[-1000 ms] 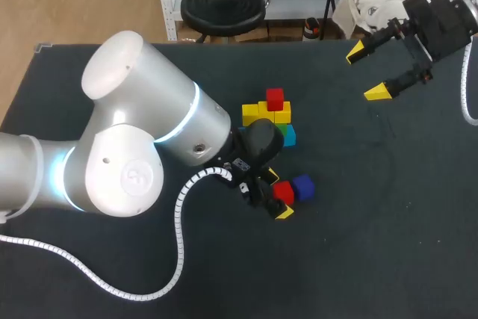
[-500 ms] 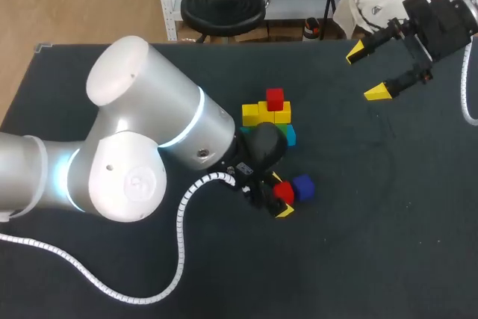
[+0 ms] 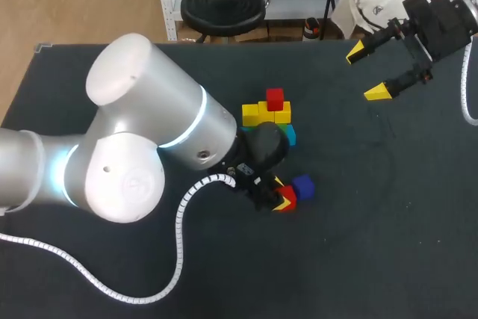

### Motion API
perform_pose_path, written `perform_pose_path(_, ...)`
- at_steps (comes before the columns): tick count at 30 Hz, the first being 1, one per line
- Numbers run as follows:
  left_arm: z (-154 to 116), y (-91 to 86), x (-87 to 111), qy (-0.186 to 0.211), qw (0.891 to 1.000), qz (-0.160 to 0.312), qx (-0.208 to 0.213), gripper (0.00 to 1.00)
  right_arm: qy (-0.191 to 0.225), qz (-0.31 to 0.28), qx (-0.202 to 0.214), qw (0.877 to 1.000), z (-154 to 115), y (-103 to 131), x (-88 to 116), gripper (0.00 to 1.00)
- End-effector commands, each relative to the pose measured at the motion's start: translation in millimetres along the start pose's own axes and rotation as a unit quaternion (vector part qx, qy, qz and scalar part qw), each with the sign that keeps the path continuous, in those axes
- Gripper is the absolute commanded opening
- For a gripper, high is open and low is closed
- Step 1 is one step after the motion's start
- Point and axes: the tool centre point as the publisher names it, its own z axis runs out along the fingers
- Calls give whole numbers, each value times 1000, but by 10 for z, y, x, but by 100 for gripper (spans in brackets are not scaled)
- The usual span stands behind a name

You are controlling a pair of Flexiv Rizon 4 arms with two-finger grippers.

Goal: Place the blue cubes, place green cubes on the blue cubes, place the yellow cubes on the green cubes, then place the red cubes on the yellow cubes, and place purple cube on the red cubes.

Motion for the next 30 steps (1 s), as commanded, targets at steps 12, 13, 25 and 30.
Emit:
perform_pose_path(12, -783, -262, -95, -33, 996, 74, 24, 0, -1, -1, 0, 1000, 2, -3, 3, 100)
perform_pose_path(13, -813, -252, -114, -32, 996, 82, 26, 0, -1, -1, 0, 1000, 2, -3, 3, 100)
perform_pose_path(25, -860, -232, -147, -34, 995, 89, 38, 0, -1, -1, 0, 1000, 2, -3, 3, 100)
perform_pose_path(30, -860, -232, -147, -34, 995, 89, 38, 0, -1, -1, 0, 1000, 2, -3, 3, 100)
